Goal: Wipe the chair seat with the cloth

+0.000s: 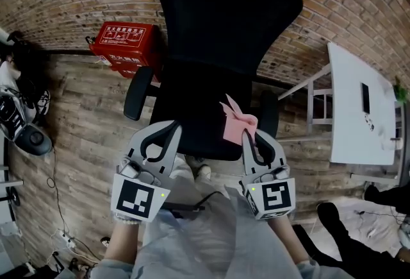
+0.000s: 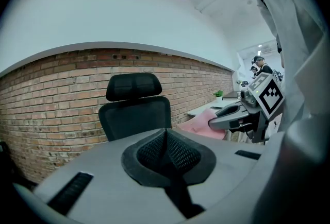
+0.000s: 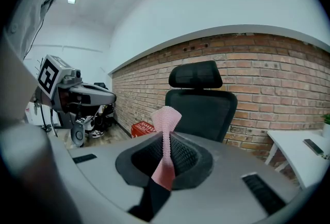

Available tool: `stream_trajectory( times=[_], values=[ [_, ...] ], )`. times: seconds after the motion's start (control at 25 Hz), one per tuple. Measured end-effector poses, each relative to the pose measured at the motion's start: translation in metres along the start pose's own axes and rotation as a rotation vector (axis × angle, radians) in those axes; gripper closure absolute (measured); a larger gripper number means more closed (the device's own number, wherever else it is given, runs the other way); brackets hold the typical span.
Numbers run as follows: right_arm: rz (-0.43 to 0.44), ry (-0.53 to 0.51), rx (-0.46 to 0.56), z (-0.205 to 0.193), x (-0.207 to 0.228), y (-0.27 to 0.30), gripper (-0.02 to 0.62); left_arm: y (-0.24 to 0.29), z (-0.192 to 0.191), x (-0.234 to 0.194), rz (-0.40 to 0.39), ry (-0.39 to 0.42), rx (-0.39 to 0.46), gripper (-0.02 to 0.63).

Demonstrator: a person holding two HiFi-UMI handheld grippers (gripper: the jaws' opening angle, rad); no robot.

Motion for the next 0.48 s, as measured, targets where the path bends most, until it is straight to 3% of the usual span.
stream_trajectory(
  times=[0.32, 0.48],
  values=[
    [-0.013, 0.016, -0.038, -0.004, 0.009, 0.043, 0.543, 0.031, -0.025, -0.036, -0.028, 0.003, -0.026, 0.588],
    [-0.008, 0.021, -0.064, -0.01, 0.017, 0.071, 0.543, 0.05, -0.04, -0.055, -0.052, 0.05, -0.036, 0.588]
  ],
)
Point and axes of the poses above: the fingertips, and each gripper's own axes: y forward along the fingers, x to its right, z out of its top, the point moved 10 cm from there along -y, backward along the fingers, and after that the axes turned 13 degrees about z, right-handed, at the moved point
